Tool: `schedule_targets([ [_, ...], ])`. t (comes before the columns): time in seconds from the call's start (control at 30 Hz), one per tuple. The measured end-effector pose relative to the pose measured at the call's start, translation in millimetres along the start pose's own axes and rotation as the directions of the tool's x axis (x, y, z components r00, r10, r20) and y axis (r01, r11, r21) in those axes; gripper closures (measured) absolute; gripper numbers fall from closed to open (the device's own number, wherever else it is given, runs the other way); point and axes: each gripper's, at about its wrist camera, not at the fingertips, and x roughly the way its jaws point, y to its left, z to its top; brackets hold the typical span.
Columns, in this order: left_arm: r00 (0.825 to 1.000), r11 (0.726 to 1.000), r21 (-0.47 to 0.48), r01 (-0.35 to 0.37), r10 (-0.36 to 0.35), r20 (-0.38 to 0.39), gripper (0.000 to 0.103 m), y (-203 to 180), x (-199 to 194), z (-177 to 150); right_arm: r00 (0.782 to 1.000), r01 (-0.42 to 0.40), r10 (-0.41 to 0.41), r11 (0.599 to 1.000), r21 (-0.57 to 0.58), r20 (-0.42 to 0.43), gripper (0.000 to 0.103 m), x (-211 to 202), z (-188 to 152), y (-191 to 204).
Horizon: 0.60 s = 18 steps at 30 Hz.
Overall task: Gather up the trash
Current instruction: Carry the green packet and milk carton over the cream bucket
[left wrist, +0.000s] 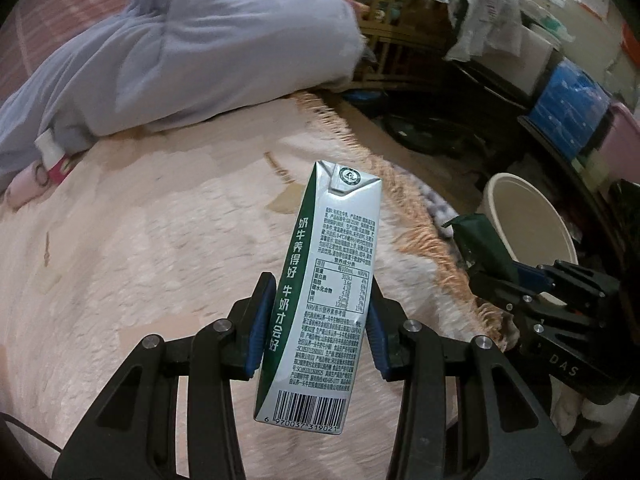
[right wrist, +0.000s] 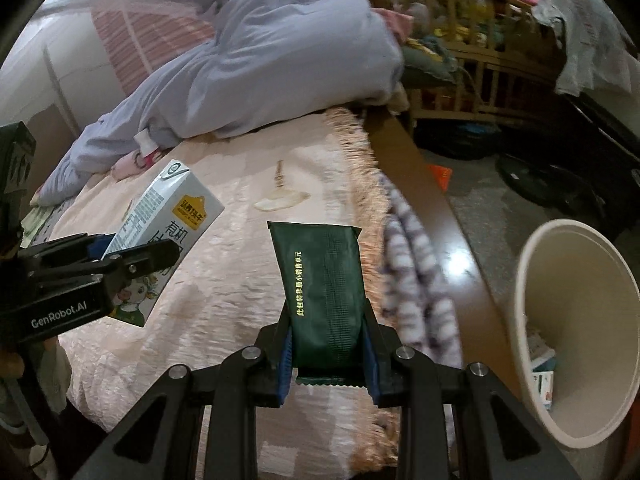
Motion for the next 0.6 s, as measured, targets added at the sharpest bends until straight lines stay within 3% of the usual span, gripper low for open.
schedule_targets([
  [0.6, 0.997, 0.993, 0.091, 0.081, -0.081, -0.003, 0.063, -60.6, 16.7, 25.5, 0.995, 0.089, -0.094, 0.986, 0.143, 0.026, 0.076, -27.4, -5.9, -74.4],
])
